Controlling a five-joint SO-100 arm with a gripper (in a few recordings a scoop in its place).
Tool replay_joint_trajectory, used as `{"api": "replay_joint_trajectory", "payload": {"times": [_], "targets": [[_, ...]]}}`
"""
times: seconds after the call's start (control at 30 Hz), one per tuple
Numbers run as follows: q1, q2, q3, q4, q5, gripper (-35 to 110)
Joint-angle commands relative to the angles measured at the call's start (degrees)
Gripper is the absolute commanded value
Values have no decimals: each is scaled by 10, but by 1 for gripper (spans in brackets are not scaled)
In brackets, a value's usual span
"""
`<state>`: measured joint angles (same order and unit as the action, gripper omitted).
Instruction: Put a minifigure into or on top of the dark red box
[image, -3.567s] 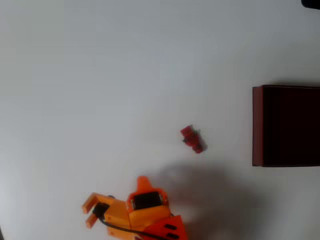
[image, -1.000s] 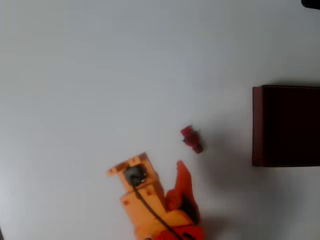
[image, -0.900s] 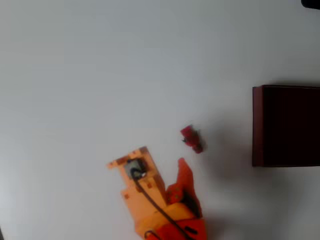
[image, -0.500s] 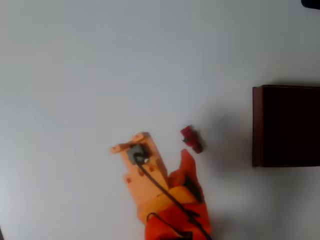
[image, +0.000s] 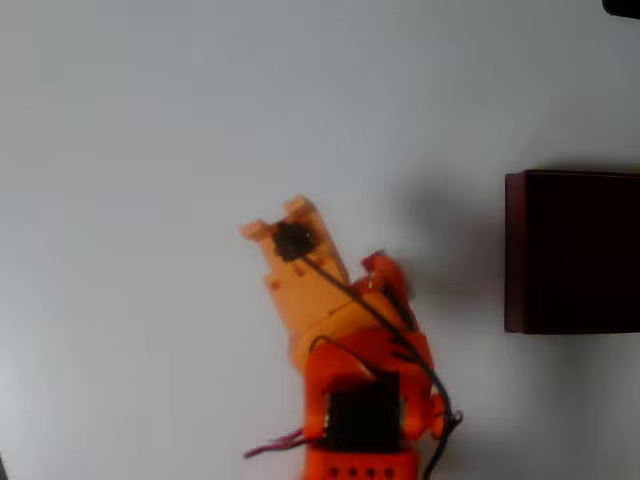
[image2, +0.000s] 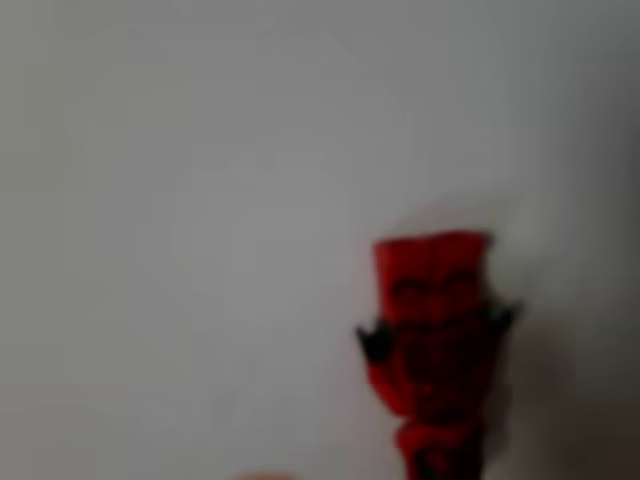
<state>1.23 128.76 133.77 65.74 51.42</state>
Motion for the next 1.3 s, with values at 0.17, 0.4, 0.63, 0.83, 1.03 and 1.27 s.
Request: {"api": "replay_joint_trajectory", "payload": {"times": [0.17, 0.4, 0.63, 0.83, 1.03, 1.27], "targets": [[33, -141, -83, -33, -11, 22], [62, -208, -95, -54, -20, 22], [74, -265, -102, -69, -14, 22], [69, -286, -113, -70, -4, 21], [69, -290, -120, -62, 0, 21], [76, -282, -126, -40, 2, 21]]}}
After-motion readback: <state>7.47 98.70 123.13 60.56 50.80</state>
